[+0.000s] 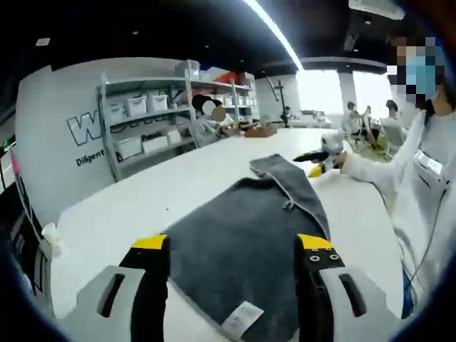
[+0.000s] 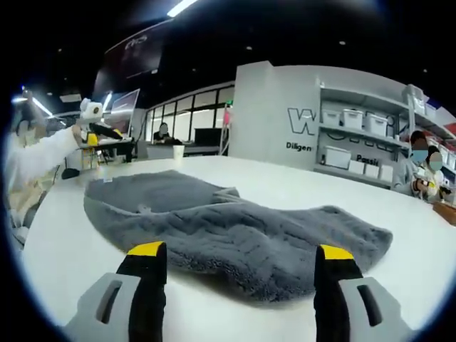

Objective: Open the folded towel by lifting each exposed corner and separating the folded layers until the towel lies flat within the target outline without major curled edges

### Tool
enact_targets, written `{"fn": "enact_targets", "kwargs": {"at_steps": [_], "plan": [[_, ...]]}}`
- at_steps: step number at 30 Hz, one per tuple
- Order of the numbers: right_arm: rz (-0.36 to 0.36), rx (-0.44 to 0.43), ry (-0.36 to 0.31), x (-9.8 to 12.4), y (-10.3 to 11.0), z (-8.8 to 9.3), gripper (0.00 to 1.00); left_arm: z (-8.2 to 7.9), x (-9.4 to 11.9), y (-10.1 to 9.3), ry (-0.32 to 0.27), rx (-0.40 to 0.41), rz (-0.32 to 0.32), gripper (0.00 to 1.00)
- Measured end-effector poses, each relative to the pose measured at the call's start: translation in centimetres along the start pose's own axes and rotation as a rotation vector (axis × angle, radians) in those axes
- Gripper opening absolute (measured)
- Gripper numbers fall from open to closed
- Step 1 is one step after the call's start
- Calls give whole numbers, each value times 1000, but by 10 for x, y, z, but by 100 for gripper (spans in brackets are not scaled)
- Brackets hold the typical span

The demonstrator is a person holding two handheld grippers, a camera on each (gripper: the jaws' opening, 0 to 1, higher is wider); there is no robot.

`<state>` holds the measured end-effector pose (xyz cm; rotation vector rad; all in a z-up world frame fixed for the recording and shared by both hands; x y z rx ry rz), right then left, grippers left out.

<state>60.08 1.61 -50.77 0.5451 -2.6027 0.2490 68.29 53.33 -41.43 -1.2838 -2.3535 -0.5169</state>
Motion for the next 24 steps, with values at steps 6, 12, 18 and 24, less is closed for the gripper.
{"fn": "enact_targets", "kwargs": {"at_steps": [6,12,18,24], "plan": [[28,-32,20,-1,-6,7,84,12,-29,8,-76,91,-18,88],[40,-67,36,-2,-11,14,84,20,-47,7,-99,105,-35,94],[41,-104,17,0,-13,16,85,29,-58,2,-103,112,26,100],[31,-176,-10,2,-19,20,84,36,-55,2,-113,138,28,100]]}}
Point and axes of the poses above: the point that each gripper's makers call its tool centre point, and the gripper's own axes: x roughly backward along the fingers, y roughly to its left, z roughly out of its underside, the point moved 9 cm from there along x, roughly backward along the fingers, and after that the axes turned 15 degrees about y, right-handed, at the moved point
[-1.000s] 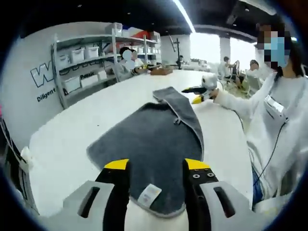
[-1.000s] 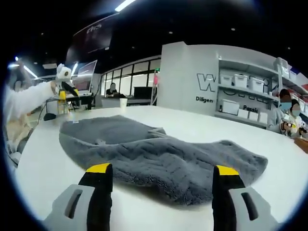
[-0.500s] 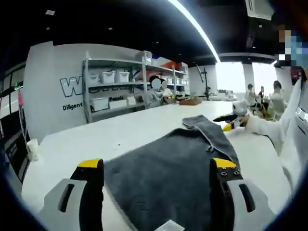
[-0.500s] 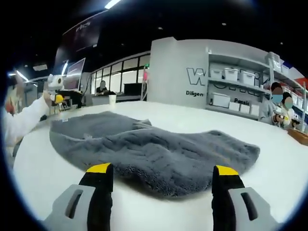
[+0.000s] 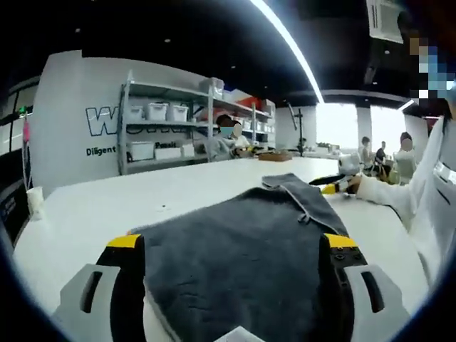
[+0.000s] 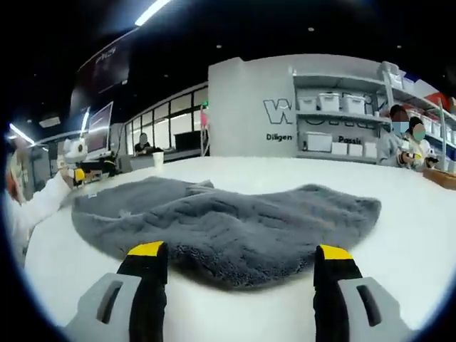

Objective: Open the folded towel by lifting each exposed corner and separating the folded layers until the towel lies flat within the target outline without major curled edges

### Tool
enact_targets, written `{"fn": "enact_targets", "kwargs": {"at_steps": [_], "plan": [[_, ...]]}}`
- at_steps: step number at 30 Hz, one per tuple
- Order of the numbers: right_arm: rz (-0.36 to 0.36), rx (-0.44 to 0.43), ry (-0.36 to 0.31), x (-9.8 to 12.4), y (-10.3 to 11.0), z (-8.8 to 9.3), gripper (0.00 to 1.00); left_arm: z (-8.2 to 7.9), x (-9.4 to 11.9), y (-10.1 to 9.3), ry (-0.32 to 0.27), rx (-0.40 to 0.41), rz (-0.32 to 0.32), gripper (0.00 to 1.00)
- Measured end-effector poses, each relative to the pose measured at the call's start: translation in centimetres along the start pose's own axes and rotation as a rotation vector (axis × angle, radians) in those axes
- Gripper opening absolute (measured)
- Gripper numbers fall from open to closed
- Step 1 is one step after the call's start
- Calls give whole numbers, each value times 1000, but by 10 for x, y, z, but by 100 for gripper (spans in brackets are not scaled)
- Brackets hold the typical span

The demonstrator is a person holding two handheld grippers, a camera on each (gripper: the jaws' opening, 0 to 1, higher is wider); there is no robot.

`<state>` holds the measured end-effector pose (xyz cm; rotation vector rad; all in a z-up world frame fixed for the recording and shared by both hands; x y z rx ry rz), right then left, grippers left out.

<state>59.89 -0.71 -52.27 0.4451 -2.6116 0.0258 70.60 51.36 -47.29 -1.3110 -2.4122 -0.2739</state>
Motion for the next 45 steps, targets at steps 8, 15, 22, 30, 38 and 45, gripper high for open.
{"fn": "enact_targets", "kwargs": {"at_steps": [8,15,22,30,38,45], "plan": [[15,-26,-10,1,-4,0,84,9,5,3,13,13,-18,100],[54,-43,-6,-1,-19,-8,89,10,6,0,23,1,-28,100],[80,4,34,-8,-35,-36,86,9,6,-5,16,-6,-17,100],[136,92,78,-31,-55,-86,84,11,5,-6,18,-1,-21,100],[135,73,152,-75,-77,-104,79,13,3,-4,38,-1,-15,100],[161,-90,136,-109,-102,-106,54,15,1,-3,46,6,-13,100]]}}
Point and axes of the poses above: the point that each gripper's makers call its tool centre point, and the gripper's own axes: x roughly backward along the fingers, y roughly to its left, z roughly out of its underside, the point moved 9 cm from there along x, roughly backward along the fingers, and after that the axes turned 15 degrees about y, right-handed, at the moved point
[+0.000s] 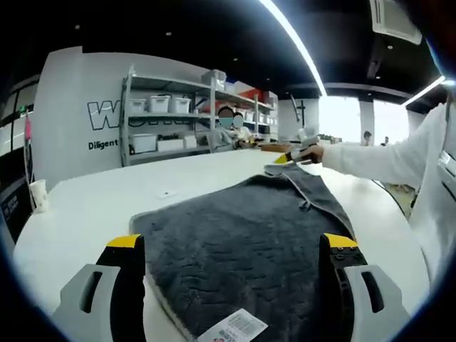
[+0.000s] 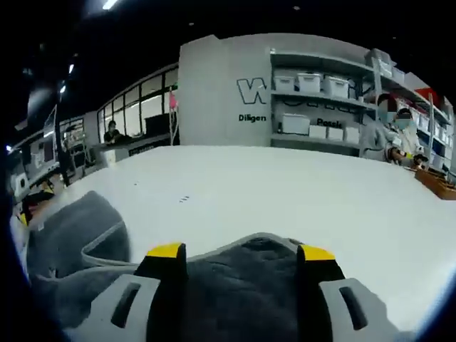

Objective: Open the folded towel by lifting each exposed corner and separating the folded layers until the towel lies flat within the target outline without major curled edges

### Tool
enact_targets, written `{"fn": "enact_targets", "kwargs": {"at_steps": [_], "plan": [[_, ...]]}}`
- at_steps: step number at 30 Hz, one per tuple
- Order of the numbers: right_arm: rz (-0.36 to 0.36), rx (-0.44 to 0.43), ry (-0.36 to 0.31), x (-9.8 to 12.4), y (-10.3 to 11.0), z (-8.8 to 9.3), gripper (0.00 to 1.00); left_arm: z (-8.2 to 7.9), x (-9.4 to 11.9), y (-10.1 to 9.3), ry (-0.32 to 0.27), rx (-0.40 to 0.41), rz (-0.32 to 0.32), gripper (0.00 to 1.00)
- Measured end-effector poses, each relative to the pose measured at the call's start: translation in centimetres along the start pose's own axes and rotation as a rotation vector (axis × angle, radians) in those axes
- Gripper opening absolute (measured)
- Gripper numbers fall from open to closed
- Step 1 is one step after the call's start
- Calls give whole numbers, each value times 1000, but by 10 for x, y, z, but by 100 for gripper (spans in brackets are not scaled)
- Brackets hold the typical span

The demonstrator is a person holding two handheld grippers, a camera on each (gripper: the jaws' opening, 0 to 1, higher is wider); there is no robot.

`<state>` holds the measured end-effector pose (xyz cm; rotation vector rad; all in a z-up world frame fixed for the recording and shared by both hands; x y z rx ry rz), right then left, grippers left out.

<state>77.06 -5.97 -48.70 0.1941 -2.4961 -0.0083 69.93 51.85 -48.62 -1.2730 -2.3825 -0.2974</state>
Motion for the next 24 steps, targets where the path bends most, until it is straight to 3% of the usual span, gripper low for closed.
{"fn": "enact_targets", "kwargs": {"at_steps": [4,9,12,16,21,24], "plan": [[66,5,29,-9,-5,4,51,0,0,1,3,1,0,100],[137,103,94,-22,0,9,49,1,-1,2,6,4,-2,100],[149,84,102,-29,-7,11,46,2,-2,3,8,5,-3,100],[137,-92,82,-31,-24,14,29,2,-2,3,8,5,-1,100],[141,-4,85,-30,-22,16,24,2,-3,4,11,8,-2,100],[133,0,85,-29,-20,18,14,2,-4,3,12,6,-1,100]]}}
Point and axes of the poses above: the point that each gripper's makers call its tool centre point, and the gripper's own axes: x roughly backward along the fingers, y roughly to its left, z roughly out of its underside, the point moved 9 cm from there along x, roughly backward along the fingers, and after that the axes turned 15 degrees about y, right-handed, at the moved point
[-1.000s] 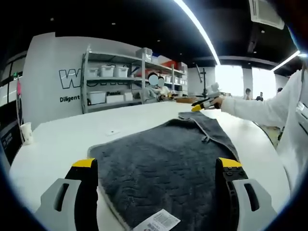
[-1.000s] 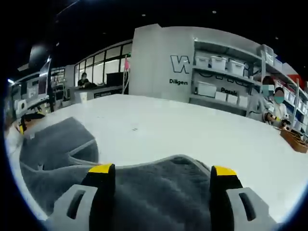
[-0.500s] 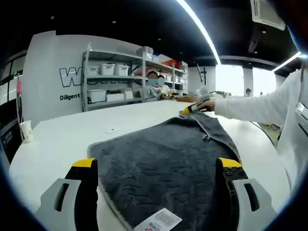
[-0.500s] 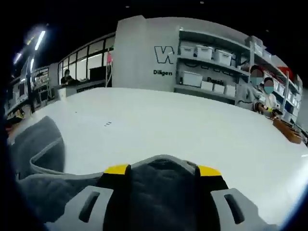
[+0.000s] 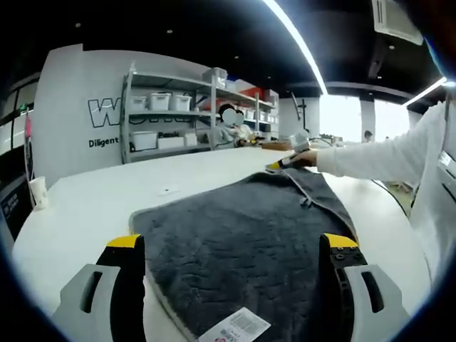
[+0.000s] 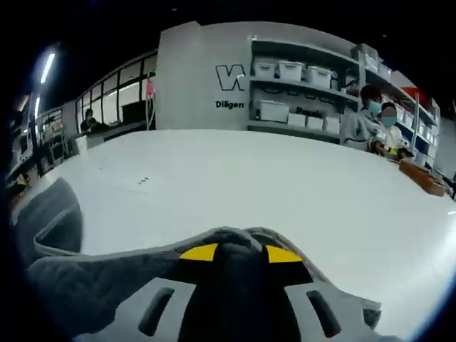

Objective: Open the folded towel by lifting each exposed corner and separating the folded layers until the towel lies flat within the target outline without major curled edges

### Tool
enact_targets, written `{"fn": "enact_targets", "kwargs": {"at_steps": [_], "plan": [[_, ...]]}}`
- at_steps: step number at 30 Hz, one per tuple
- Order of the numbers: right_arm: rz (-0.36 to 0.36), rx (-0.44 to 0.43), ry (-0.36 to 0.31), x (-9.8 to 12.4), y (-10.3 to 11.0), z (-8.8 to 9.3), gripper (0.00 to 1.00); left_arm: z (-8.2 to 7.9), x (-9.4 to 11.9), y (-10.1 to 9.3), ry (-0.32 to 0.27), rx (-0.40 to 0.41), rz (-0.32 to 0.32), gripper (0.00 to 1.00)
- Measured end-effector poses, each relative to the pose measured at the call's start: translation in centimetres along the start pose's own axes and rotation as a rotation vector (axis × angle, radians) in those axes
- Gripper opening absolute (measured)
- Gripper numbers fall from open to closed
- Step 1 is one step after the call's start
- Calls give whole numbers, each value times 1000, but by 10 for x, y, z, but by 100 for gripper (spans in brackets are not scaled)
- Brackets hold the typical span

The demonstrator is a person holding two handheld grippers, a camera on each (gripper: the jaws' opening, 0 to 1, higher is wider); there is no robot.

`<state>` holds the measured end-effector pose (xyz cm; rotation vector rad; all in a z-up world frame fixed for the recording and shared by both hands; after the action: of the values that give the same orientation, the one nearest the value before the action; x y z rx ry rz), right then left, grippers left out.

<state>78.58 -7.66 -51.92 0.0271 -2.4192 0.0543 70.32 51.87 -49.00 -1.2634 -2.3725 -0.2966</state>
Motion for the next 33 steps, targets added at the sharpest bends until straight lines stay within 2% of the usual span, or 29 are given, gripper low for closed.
{"fn": "enact_targets", "kwargs": {"at_steps": [4,6,11,12,15,22,23,26,33], "plan": [[-8,-4,5,2,1,0,4,0,0,0,2,0,-2,100],[-11,21,7,6,2,0,1,1,1,0,0,3,-5,100],[-22,88,-19,19,3,-1,0,1,2,1,-7,8,-8,100],[-19,91,-31,21,0,-5,0,0,2,1,-9,9,-9,100],[-25,111,-86,40,-3,-7,0,0,3,1,-11,10,-11,100],[-86,89,-213,95,-15,4,0,0,4,2,-19,16,-15,100],[-92,83,-222,98,-21,3,0,0,4,2,-20,17,-14,100],[-145,72,-269,120,-26,14,0,0,4,4,-20,20,-15,100],[-186,56,-300,155,-42,56,0,-1,5,3,-32,21,-9,100]]}}
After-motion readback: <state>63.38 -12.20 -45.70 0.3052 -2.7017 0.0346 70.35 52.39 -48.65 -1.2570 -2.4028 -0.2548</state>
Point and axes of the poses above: the point that each gripper's makers call its tool centre point, and the gripper's own axes: x roughly backward along the fingers, y roughly to its left, z roughly out of its underside, the point moved 9 cm from there along x, roughly backward along the fingers, and after that the axes turned 15 degrees about y, right-handed, at the moved point
